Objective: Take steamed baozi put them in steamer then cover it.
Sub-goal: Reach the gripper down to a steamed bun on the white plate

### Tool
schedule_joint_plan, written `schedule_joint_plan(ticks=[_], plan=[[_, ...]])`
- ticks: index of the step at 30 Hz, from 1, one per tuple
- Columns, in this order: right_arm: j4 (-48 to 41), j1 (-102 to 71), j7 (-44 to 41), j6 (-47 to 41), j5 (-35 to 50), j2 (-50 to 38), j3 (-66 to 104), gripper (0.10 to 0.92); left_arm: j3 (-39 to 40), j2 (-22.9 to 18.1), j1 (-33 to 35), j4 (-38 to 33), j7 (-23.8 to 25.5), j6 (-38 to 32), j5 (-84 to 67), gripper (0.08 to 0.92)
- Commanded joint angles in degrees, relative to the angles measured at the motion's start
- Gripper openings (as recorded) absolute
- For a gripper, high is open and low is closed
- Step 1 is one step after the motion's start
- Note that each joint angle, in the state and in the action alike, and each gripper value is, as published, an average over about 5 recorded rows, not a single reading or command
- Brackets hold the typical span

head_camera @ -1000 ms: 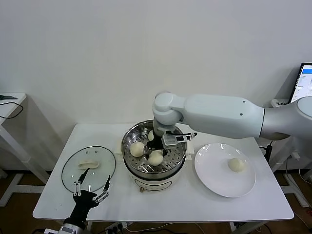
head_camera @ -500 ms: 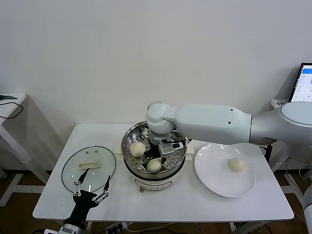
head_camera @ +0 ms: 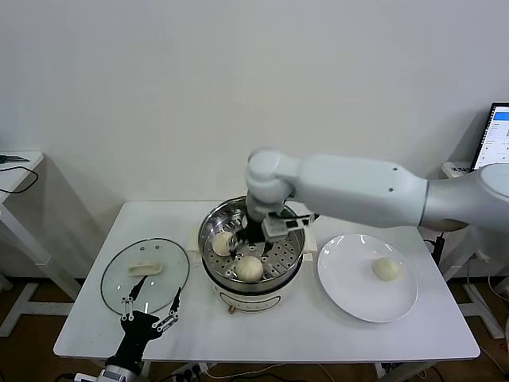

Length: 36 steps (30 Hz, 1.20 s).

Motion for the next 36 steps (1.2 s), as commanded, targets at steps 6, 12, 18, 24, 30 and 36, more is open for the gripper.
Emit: schedule_joint_plan(ticks=[6, 12, 18, 24, 30, 36], plan=[[-12.1, 7.8, -5.6, -28.7, 27.0, -18.2, 3.0, 0.823, 0.4, 0.2, -0.3, -0.1, 0.0, 0.4, 0.0, 0.823], [-18.9, 5.3, -9.4, -37.8, 27.8, -25.9, 2.2, 0.823, 1.0, 0.3, -0.6, 0.2, 0.0, 0.6, 0.1, 0.823], [-21.9, -0.1, -11.1, -38.8, 24.2, -30.7, 1.0, 0.823, 1.4, 0.3, -0.6, 0.2, 0.0, 0.7, 0.3, 0.823], [-21.6, -7.5, -10.1, -39.7, 21.8, -34.2, 1.7, 0.823, 1.3, 0.3, -0.4, 0.2, 0.0, 0.9, 0.4, 0.823], [-22.2, -14.8, -7.9, -40.1, 19.2, -34.5, 6.4, 0.823, 1.6, 0.2, 0.0, -0.5, 0.0, 1.2, 0.8, 0.823], [-24.5, -19.3, -5.1, -40.2, 18.1, -32.0, 8.2, 0.823, 1.3, 0.2, 0.5, -0.7, -0.1, 1.2, 1.0, 0.823]])
